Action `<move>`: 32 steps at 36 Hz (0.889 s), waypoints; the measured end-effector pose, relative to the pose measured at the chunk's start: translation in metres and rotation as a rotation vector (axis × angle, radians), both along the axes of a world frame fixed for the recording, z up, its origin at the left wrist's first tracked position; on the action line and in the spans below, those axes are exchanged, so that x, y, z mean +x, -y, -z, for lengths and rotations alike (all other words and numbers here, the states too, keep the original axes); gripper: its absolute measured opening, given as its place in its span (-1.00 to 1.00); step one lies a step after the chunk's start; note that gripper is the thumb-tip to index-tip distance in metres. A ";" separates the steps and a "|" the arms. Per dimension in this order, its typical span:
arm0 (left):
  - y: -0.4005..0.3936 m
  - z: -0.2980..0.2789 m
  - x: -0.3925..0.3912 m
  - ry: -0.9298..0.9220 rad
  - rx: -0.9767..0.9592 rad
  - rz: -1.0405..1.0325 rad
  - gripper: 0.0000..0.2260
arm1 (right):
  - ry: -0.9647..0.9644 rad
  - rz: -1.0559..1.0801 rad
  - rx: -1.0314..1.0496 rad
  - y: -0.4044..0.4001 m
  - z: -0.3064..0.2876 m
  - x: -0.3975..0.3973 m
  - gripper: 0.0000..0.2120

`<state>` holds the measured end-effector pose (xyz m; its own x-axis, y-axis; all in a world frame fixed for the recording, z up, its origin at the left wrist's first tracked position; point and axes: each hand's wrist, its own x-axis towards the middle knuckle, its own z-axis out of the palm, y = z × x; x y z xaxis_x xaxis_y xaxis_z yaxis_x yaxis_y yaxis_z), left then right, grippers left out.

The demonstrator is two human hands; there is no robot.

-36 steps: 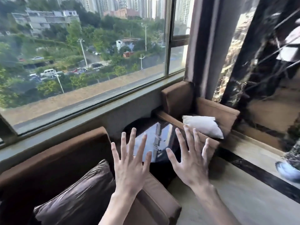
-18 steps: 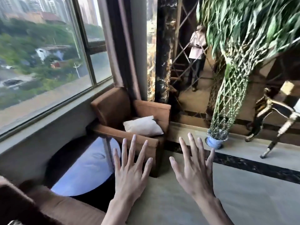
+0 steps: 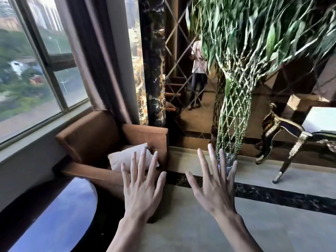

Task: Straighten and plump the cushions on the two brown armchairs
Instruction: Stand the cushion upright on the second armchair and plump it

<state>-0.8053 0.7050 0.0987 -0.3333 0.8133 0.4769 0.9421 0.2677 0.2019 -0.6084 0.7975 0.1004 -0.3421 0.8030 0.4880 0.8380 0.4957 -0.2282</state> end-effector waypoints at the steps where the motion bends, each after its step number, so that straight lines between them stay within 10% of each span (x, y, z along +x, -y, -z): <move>1: -0.014 0.000 -0.004 0.003 -0.002 0.001 -0.44 | -0.001 -0.005 0.000 -0.014 -0.001 -0.005 -0.27; 32: -0.448 0.012 -0.158 0.024 -0.029 0.002 -0.44 | 0.007 -0.074 -0.045 -0.449 -0.013 -0.173 -0.29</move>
<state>-0.9635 1.1527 0.0863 -0.3432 0.8272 0.4449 0.9374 0.2722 0.2170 -0.7811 1.2467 0.1135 -0.4046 0.7963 0.4497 0.8011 0.5458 -0.2456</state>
